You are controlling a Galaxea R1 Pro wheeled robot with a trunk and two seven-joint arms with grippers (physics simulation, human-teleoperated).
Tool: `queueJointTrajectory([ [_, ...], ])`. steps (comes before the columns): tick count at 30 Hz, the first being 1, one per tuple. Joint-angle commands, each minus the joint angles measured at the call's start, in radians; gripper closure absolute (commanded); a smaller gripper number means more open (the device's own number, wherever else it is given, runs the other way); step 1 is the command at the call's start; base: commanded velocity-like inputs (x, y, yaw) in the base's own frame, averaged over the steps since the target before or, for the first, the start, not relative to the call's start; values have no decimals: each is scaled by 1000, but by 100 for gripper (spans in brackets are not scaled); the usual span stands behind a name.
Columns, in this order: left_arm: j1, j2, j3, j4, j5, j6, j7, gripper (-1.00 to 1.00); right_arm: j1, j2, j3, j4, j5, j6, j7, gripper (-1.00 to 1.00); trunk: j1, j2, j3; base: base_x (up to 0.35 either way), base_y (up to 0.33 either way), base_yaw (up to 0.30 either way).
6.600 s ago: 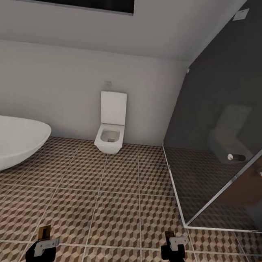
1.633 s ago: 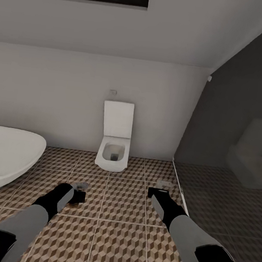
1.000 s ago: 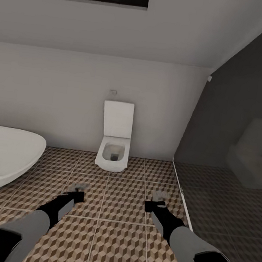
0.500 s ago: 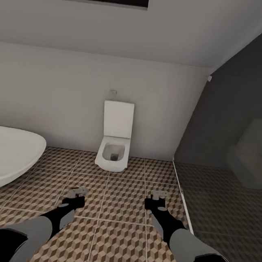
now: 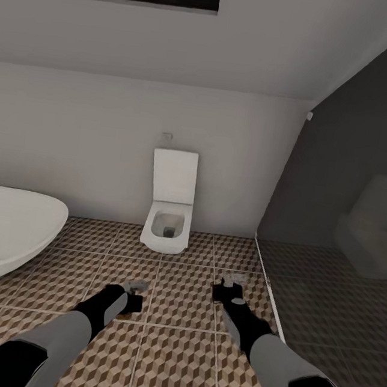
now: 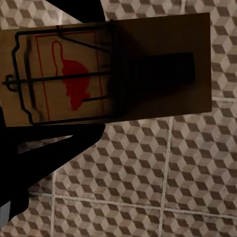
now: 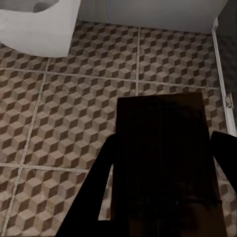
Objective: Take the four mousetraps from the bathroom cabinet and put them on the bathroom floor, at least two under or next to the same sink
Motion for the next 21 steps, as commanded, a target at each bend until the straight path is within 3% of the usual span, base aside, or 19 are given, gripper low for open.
queueJointTrajectory([
  [1,0,2,-7,-4,10,6,10,100,0,0,17,-20,-9,1,-7,100,1,-2,-2,0,0,0],
  [7,0,10,-8,-9,12,8,5,100,12,-2,43,-49,-9,-1,-8,100,1,-2,-2,0,0,0],
  [11,0,10,-11,-10,13,8,2,100,62,-3,44,-49,-8,-2,-8,100,1,-2,-2,0,0,0],
  [21,0,10,-9,-10,14,8,2,100,98,-5,44,-49,-9,-9,-6,100,1,-2,-2,0,33,0],
])
